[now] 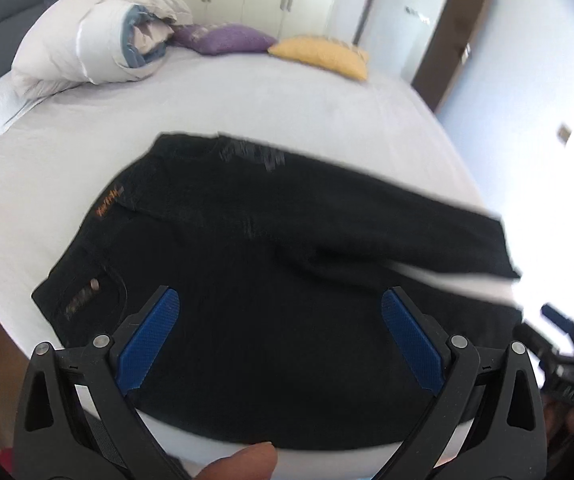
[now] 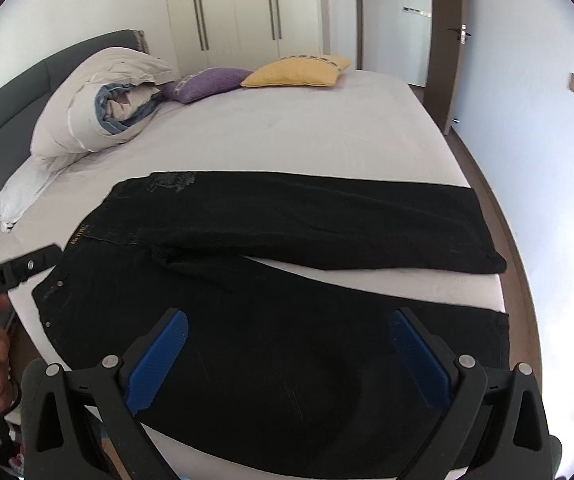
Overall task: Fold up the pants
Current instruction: 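Grasp the jeans' waistband corners with the left and right grippers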
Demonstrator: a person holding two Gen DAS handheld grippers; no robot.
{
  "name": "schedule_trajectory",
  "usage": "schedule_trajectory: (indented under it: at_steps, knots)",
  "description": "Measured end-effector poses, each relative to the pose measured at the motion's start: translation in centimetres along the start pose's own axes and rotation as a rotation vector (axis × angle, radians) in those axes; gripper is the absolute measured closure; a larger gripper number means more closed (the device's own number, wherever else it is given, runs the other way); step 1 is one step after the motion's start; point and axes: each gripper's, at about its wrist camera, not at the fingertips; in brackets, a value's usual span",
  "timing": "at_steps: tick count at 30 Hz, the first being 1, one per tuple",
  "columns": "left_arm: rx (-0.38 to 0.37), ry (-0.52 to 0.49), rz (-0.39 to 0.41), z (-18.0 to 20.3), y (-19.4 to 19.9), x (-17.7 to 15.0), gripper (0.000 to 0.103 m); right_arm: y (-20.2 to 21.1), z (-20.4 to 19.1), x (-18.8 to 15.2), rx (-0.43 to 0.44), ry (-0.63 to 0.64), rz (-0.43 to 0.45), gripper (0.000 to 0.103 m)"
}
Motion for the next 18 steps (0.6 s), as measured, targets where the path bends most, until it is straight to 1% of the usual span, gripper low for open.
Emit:
schedule_trajectory:
  at_steps: [3, 4, 5, 6, 7, 8, 9, 10, 11, 12, 14, 15, 17, 18]
  knots:
    - [-0.033, 0.059, 0.115, -1.8, 1.4, 3.7, 0.0, -0.4, -0.4, 2.5, 0.102, 0.047, 0.034, 0.0]
    - [-0.043, 0.091, 0.138, -2.5, 1.4, 4.9, 0.0, -0.7, -0.6, 3.4, 0.129, 0.063, 0.043, 0.0]
    - [-0.06, 0.121, 0.125, -3.2, 1.0, 6.3, 0.0, -1.2, -0.8, 4.6, 0.159, 0.083, 0.05, 0.0]
    - [-0.079, 0.139, 0.096, -3.7, 0.3, 7.5, 0.0, -1.5, -1.1, 5.5, 0.186, 0.102, 0.061, 0.0]
    - [-0.112, 0.157, 0.041, -4.4, -0.9, 9.3, 0.0, -1.7, -1.3, 6.3, 0.209, 0.117, 0.073, 0.0]
    - [-0.138, 0.163, 0.031, -5.1, -1.4, 10.5, 0.0, -2.0, -1.6, 7.1, 0.229, 0.138, 0.091, 0.0]
    - [-0.156, 0.162, 0.049, -5.7, -2.0, 11.9, 0.0, -2.5, -1.9, 8.0, 0.248, 0.167, 0.11, 0.0]
    - [-0.146, 0.159, 0.072, -6.4, -2.6, 13.5, 0.0, -2.9, -2.2, 8.7, 0.258, 0.189, 0.119, 0.0]
    - [-0.133, 0.145, 0.082, -7.1, -3.5, 15.2, 0.0, -3.5, -2.6, 9.4, 0.27, 0.219, 0.127, 0.0]
    - [-0.131, 0.122, 0.071, -7.4, -4.7, 16.8, 0.0, -4.4, -2.9, 10.1, 0.278, 0.252, 0.13, 0.001]
    - [-0.132, 0.045, 0.021, -8.1, -7.7, 19.8, 0.0, -6.1, -3.3, 11.2, 0.302, 0.3, 0.118, 0.009]
    - [-0.121, 0.004, -0.006, -8.4, -9.1, 20.9, 0.0, -7.3, -3.5, 11.9, 0.318, 0.328, 0.099, 0.014]
    - [-0.07, -0.093, -0.079, -8.9, -12.5, 22.8, 0.0, -9.7, -3.6, 12.9, 0.336, 0.365, 0.063, 0.018]
    - [-0.04, -0.135, -0.109, -9.2, -14.3, 22.9, 0.0, -10.8, -3.6, 13.4, 0.347, 0.376, 0.045, 0.021]
Point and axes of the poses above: each gripper's, at about its wrist camera, not at the fingertips, and y roughly against the way its jaws point, z to its right, x to its top, and after that the axes turned 12 degrees about -x, right-handed
